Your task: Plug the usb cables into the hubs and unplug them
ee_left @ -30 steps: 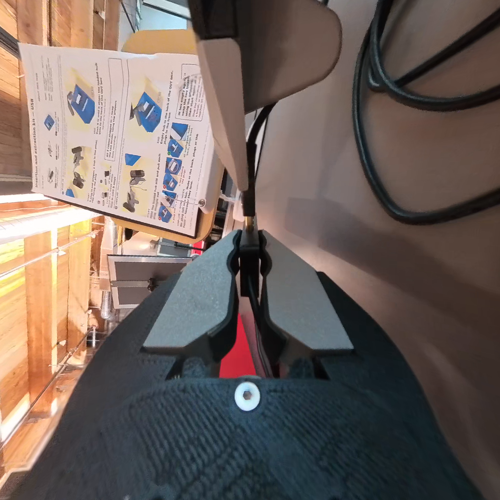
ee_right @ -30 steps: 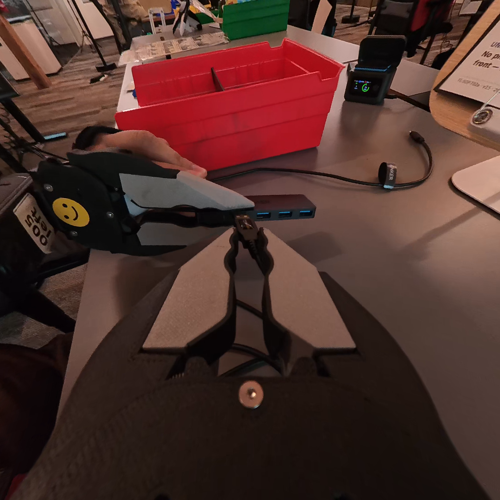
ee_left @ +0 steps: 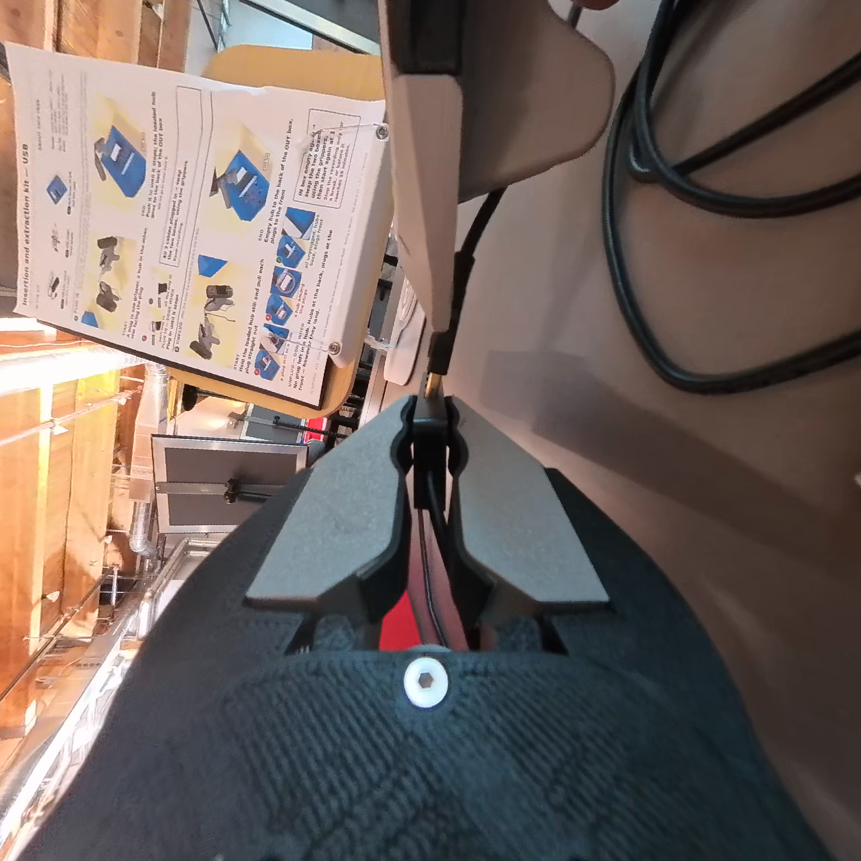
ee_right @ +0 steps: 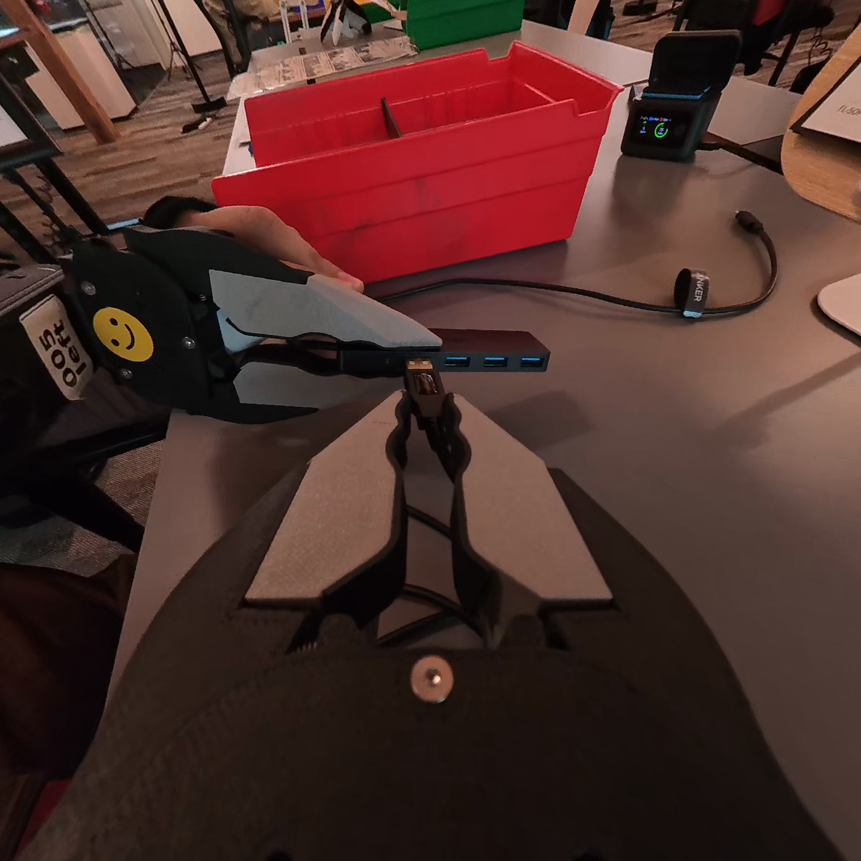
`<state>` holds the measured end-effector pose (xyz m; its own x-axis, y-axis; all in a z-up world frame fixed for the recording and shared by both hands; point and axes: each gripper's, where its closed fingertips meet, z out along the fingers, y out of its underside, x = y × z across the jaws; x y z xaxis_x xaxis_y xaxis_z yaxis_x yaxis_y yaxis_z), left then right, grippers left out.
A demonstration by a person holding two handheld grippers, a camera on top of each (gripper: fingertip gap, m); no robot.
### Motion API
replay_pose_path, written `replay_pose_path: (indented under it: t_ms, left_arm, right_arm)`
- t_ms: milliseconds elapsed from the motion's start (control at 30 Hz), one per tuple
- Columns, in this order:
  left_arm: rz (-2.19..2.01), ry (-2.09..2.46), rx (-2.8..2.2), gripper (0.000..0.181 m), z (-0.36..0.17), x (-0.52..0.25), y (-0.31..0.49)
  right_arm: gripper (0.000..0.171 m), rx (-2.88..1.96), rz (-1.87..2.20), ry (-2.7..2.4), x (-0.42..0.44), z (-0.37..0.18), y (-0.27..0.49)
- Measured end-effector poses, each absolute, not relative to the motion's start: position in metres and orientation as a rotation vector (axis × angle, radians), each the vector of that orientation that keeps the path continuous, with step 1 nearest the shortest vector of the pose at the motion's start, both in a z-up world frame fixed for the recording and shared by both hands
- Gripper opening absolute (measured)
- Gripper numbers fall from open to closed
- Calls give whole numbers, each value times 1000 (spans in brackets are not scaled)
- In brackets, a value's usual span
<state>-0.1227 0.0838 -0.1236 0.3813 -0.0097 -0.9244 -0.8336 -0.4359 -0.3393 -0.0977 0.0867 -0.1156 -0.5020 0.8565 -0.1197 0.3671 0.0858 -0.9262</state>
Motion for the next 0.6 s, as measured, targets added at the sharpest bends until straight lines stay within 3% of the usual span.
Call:
replay_pose_path:
  t_ms: [200, 600]
  left_arm:
    - [1197, 697, -1734, 9, -119, -124, 93]
    - [1240, 668, -1642, 9, -105, -123, 89]
  right_arm:
    - [13, -1249, 1394, -1885, -98, -112, 97]
    - [12, -1263, 1797, -1854, -80, -90, 100]
